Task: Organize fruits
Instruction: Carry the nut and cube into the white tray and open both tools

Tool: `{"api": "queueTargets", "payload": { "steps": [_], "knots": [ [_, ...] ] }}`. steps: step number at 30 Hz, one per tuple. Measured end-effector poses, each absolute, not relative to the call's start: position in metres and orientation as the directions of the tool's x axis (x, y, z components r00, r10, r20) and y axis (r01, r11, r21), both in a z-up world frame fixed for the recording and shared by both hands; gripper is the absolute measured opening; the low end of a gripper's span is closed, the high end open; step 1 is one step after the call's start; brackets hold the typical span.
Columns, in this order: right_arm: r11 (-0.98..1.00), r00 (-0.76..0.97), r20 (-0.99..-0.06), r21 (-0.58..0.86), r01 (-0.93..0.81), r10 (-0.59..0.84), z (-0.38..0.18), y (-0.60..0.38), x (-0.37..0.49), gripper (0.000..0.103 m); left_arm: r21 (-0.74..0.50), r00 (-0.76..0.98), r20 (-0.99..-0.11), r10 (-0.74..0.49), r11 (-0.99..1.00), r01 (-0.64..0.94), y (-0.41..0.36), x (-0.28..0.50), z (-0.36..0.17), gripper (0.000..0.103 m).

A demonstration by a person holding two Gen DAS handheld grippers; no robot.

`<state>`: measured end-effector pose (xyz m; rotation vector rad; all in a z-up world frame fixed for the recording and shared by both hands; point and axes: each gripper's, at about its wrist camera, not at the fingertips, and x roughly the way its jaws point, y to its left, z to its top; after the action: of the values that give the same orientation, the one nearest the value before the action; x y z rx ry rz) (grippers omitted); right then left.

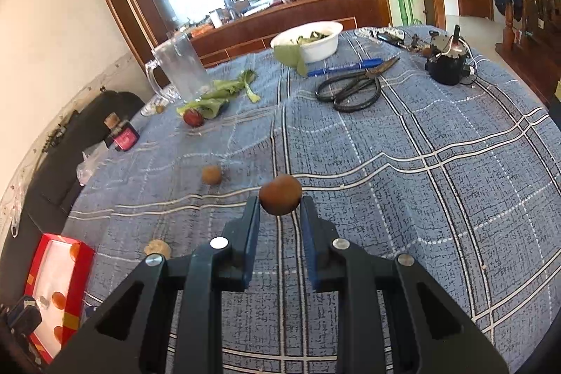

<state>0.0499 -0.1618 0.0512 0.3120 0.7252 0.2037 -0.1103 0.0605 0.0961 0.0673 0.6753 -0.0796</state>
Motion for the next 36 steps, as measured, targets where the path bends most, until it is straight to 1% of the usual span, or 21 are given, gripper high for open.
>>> {"api": "queueTargets", "payload": {
  "steps": [4, 7, 14, 20, 25, 36],
  "knots": [
    [0.929, 0.735, -0.605, 0.358, -0.090, 0.305, 0.057, -0.147, 0.042, 0.025, 0.025, 0.789, -0.614, -0.022, 0.999, 0.047, 0.091, -0.119, 0.100, 0.012],
    [0.928, 0.726, -0.603, 0.349, -0.132, 0.330, 0.062, -0.122, 0.032, 0.025, 0.007, 0.796, -0.605, 0.009, 1.000, -0.007, 0.119, -0.124, 0.101, 0.012],
    [0.863, 0.630, -0.590, 0.364, -0.351, 0.505, 0.073, -0.023, 0.001, 0.025, -0.008, 0.786, -0.608, 0.111, 0.989, -0.146, 0.180, -0.138, 0.095, 0.012],
    [0.791, 0.538, -0.588, 0.357, -0.497, 0.604, 0.079, 0.055, -0.021, 0.026, -0.008, 0.745, -0.651, 0.143, 0.981, -0.195, 0.210, -0.152, 0.073, 0.012],
    [0.756, 0.482, -0.618, 0.309, -0.577, 0.621, 0.074, 0.109, -0.031, 0.026, -0.024, 0.717, -0.685, 0.131, 0.979, -0.203, 0.220, -0.152, 0.055, 0.012],
    [0.719, 0.393, -0.674, 0.305, -0.624, 0.626, 0.057, 0.171, -0.024, 0.026, 0.002, 0.706, -0.691, 0.156, 0.977, -0.214, 0.231, -0.150, 0.044, 0.012]
  ]
}}
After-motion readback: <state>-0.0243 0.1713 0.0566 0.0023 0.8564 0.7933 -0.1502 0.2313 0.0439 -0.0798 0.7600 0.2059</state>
